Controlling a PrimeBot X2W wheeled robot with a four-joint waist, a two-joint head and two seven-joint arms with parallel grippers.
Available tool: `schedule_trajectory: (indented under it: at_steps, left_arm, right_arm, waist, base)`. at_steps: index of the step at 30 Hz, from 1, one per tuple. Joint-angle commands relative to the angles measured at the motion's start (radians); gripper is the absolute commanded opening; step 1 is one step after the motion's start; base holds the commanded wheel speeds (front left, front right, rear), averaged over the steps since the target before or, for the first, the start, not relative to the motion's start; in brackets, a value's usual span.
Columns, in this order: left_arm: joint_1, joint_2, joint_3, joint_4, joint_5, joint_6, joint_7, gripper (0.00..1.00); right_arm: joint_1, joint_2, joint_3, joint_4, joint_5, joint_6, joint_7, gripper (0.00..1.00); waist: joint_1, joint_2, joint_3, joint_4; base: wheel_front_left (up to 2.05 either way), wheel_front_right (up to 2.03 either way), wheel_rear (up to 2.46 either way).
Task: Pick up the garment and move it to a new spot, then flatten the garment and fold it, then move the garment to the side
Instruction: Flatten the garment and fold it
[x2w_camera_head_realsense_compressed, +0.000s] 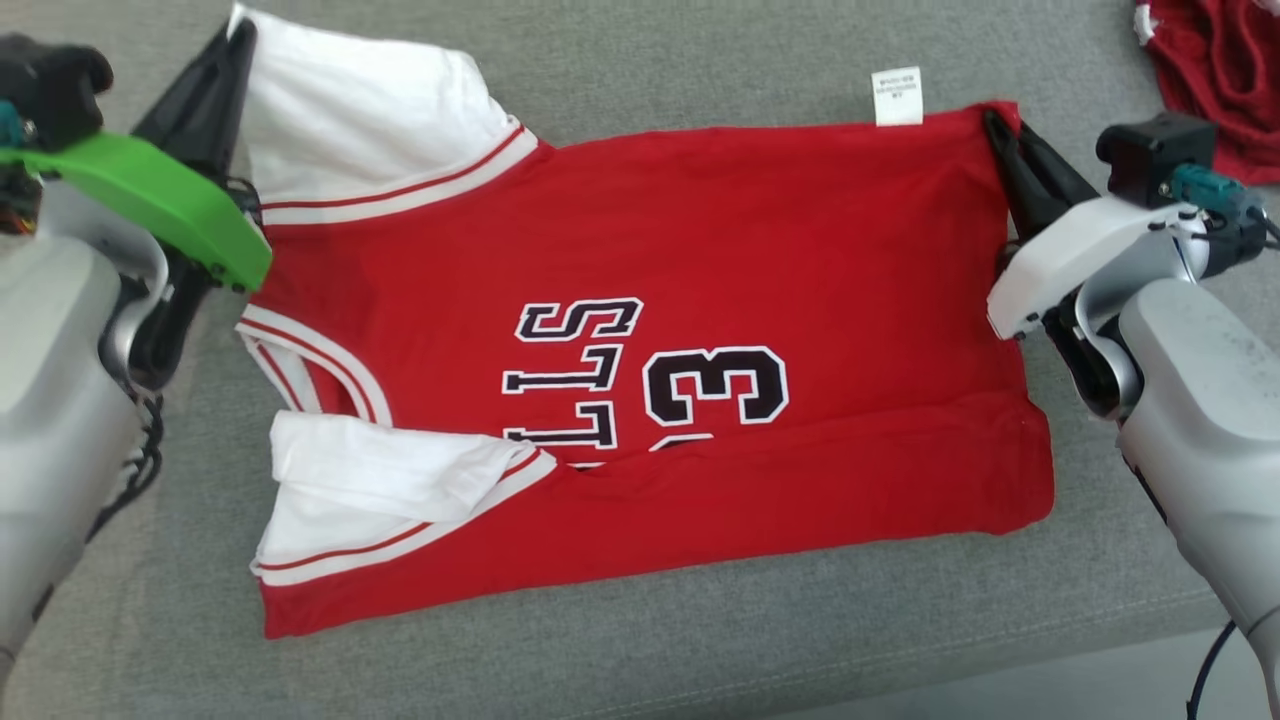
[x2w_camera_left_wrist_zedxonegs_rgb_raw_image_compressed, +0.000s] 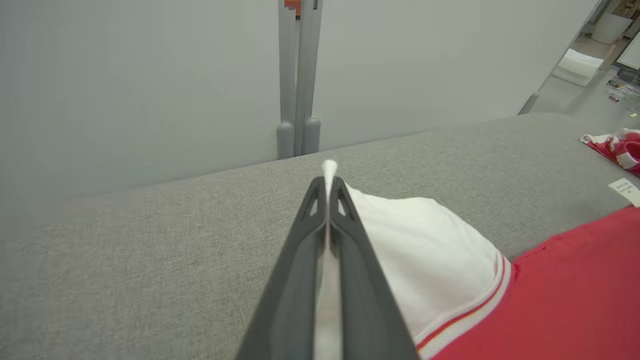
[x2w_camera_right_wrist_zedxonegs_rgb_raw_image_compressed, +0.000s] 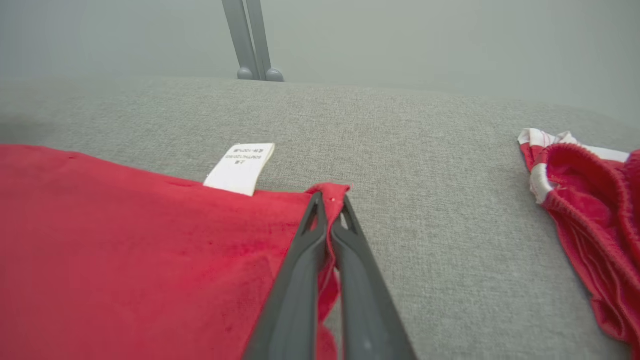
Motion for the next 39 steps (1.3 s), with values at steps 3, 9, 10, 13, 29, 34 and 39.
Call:
schedule_trajectory:
  at_steps: [3, 9, 10, 13, 29, 34, 39]
  left_arm:
    - [0.086, 0.006, 0.074, -0.088, 0.032, 0.028, -0.007, 0.00]
    - [0.289, -0.011, 0.215, -0.261, 0.105, 0.082, -0.006, 0.00]
    - [0.329, -0.017, 0.238, -0.288, 0.111, 0.090, -0.007, 0.00]
    - [0.426, -0.032, 0.283, -0.348, 0.152, 0.106, -0.007, 0.00]
    - [0.808, -0.164, 0.489, -0.442, 0.286, 0.115, -0.007, 0.00]
    - [0.857, -0.197, 0.538, -0.447, 0.336, 0.119, -0.007, 1.00]
    - [0.882, -0.237, 0.612, -0.470, 0.416, 0.114, -0.007, 1.00]
  right_arm:
    - [0.048, -0.007, -0.029, -0.014, -0.025, 0.000, -0.021, 0.00]
    - [0.135, 0.004, -0.095, -0.042, -0.068, 0.000, -0.036, 0.00]
    - [0.151, 0.007, -0.107, -0.049, -0.072, 0.000, -0.038, 0.00]
    - [0.198, 0.011, -0.145, -0.068, -0.087, 0.000, -0.040, 0.00]
    - [0.546, 0.081, -0.361, -0.297, -0.151, 0.000, -0.041, 0.00]
    - [0.611, 0.095, -0.374, -0.340, -0.146, 0.000, -0.041, 1.00]
    - [0.637, 0.098, -0.392, -0.403, -0.136, 0.000, -0.041, 1.00]
  waist:
    - [0.0000, 0.0000, -0.042, 0.036]
    - [0.0000, 0.0000, -0.074, 0.053]
    - [0.0000, 0.0000, -0.079, 0.055]
    - [0.0000, 0.0000, -0.089, 0.063]
    - [0.0000, 0.0000, -0.165, 0.077]
    - [0.0000, 0.0000, -0.182, 0.077]
    - [0.0000, 0.0000, -0.199, 0.077]
  base:
    - [0.00, 0.00, 0.00]
    - [0.00, 0.00, 0.00]
    - [0.00, 0.00, 0.00]
    - [0.00, 0.00, 0.00]
    - [0.00, 0.00, 0.00]
    - [0.00, 0.00, 0.00]
    - [0.00, 0.00, 0.00]
